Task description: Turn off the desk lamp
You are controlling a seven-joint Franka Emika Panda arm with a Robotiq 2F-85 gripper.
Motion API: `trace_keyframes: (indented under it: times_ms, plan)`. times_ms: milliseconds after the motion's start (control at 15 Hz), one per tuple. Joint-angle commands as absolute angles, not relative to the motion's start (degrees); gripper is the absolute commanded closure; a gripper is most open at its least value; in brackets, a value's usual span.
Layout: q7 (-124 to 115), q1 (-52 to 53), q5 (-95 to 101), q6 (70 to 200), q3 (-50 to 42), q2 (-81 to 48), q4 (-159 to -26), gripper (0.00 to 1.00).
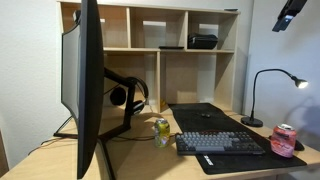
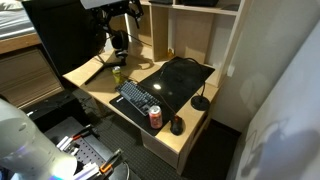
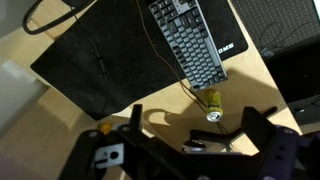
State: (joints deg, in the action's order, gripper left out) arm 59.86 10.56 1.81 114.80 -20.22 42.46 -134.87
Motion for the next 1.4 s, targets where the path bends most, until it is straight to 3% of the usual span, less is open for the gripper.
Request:
trace_keyframes:
  times_ms: [0, 200, 1133, 1333]
  plan:
    - [72.9, 11.0, 0.9, 113.4, -22.0, 41.1, -133.2, 0.00]
    - [83.1, 11.0, 0.3, 114.8, -22.9, 41.3, -133.6, 0.00]
    - [83.4, 8.1, -0.7, 113.1, -20.6, 41.3, -133.7, 0.00]
    - [80.9, 11.2, -3.2, 105.2, -17.0, 34.4, -119.4, 0.00]
